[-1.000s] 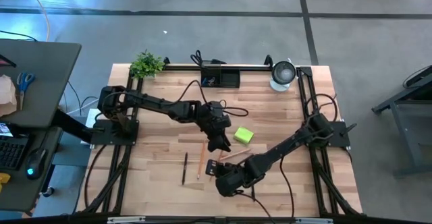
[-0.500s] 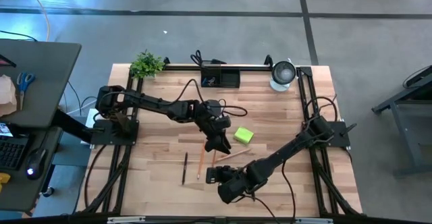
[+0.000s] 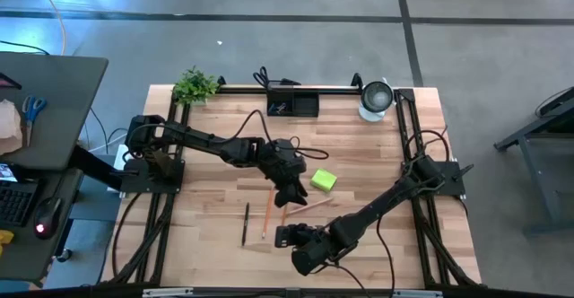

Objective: Pick and place office supplies into organizer
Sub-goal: Put the left orange pencil into the black desk organizer

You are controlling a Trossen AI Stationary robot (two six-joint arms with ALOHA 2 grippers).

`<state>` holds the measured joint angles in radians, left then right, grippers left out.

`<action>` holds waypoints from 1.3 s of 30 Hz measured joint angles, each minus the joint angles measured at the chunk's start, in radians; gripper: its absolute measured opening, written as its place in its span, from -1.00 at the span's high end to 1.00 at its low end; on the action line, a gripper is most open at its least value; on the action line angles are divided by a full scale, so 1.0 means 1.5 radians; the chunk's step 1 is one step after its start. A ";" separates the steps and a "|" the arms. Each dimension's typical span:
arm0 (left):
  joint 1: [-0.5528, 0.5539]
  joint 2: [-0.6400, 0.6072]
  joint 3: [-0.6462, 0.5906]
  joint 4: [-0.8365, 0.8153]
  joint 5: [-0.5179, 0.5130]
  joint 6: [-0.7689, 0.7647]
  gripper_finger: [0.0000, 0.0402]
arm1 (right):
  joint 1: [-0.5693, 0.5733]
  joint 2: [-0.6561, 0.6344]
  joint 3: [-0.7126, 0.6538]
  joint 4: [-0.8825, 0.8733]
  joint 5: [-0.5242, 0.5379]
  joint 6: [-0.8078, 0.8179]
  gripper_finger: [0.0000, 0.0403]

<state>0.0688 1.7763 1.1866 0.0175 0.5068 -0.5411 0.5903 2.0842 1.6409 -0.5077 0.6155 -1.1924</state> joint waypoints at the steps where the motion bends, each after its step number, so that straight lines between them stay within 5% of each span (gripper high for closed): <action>1: 0.000 0.000 0.000 0.008 -0.001 -0.007 0.03 | 0.000 0.000 0.000 0.006 -0.002 -0.008 0.94; 13: -0.012 0.000 0.000 0.026 0.074 -0.064 0.02 | -0.021 0.000 0.000 0.039 -0.015 -0.051 0.94; 39: -0.011 0.001 0.000 0.026 0.064 -0.164 0.03 | -0.039 0.000 0.000 0.013 -0.073 0.054 0.94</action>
<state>0.0517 1.7775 1.1866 0.0563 0.6030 -0.7864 0.5312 2.0842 1.6409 -0.4876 0.5060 -1.1116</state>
